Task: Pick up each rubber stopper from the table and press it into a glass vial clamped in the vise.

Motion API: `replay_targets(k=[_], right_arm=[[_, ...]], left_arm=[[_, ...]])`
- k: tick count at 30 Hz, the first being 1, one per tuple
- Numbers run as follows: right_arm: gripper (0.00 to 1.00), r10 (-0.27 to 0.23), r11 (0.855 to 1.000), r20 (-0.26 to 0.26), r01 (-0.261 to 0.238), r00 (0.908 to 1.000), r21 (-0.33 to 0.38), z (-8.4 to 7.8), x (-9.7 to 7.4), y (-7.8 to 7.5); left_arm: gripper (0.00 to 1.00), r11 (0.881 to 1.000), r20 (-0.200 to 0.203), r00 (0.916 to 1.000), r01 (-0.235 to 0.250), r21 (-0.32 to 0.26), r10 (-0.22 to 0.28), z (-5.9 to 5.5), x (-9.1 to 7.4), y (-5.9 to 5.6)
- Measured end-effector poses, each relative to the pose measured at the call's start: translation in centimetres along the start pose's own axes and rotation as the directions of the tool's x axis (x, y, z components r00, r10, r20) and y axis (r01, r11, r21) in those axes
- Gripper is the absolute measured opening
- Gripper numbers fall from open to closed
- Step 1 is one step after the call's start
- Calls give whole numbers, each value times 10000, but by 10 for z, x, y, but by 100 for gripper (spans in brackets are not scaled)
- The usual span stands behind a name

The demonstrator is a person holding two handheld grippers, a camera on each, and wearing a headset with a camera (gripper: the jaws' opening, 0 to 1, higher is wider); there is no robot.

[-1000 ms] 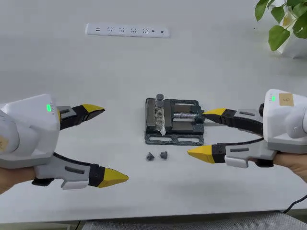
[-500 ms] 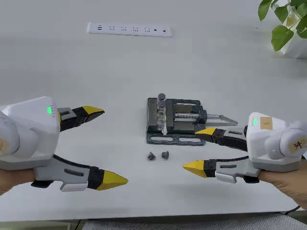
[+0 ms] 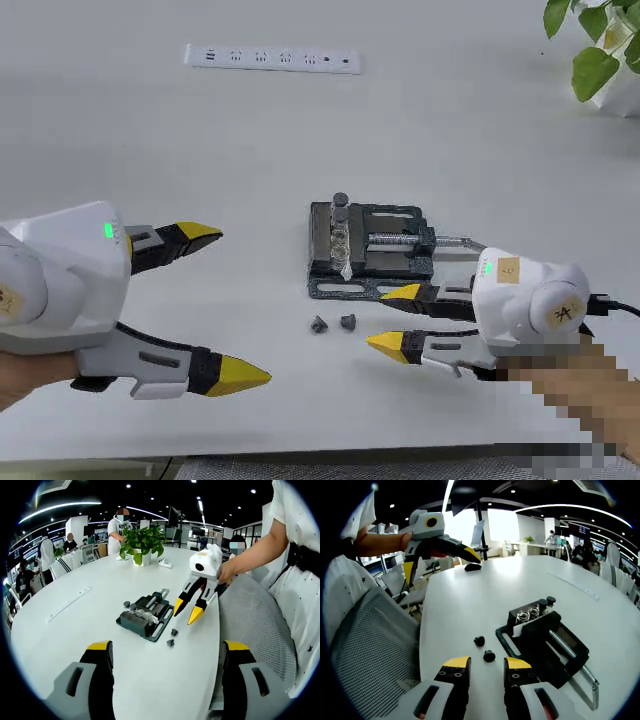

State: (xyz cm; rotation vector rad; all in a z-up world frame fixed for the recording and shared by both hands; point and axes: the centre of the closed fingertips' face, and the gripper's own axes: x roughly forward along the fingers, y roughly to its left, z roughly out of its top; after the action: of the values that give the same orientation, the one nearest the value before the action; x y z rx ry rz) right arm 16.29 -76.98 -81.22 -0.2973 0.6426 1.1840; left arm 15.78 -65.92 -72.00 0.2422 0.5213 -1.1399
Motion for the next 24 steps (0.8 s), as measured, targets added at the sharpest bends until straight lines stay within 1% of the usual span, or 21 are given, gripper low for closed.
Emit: replay_targets(k=[7, 10, 14, 20, 24], right_arm=[[21, 63, 10000, -99, -63, 9999, 47, -3, 11, 0], [21, 98, 9999, -182, -99, 9998, -20, -7, 15, 0], [20, 101, 9999, -249, -103, 9996, -87, -7, 21, 2], [18, 32, 9999, -301, -36, 9995, -158, -9, 27, -1], [15, 15, 9997, -326, -23, 9995, -228, -10, 28, -1]], left_arm=[[90, 10000, -50, 10000, 20, -14, -20, -1, 1, 0], [89, 10000, -93, 10000, 29, -25, -30, -2, 1, 1], [89, 10000, -120, 9999, 56, -21, -56, -3, 2, 1], [88, 10000, -115, 9999, 77, -30, -78, -2, 2, 1], [88, 9999, -118, 9999, 96, -37, -96, -1, 2, 0]])
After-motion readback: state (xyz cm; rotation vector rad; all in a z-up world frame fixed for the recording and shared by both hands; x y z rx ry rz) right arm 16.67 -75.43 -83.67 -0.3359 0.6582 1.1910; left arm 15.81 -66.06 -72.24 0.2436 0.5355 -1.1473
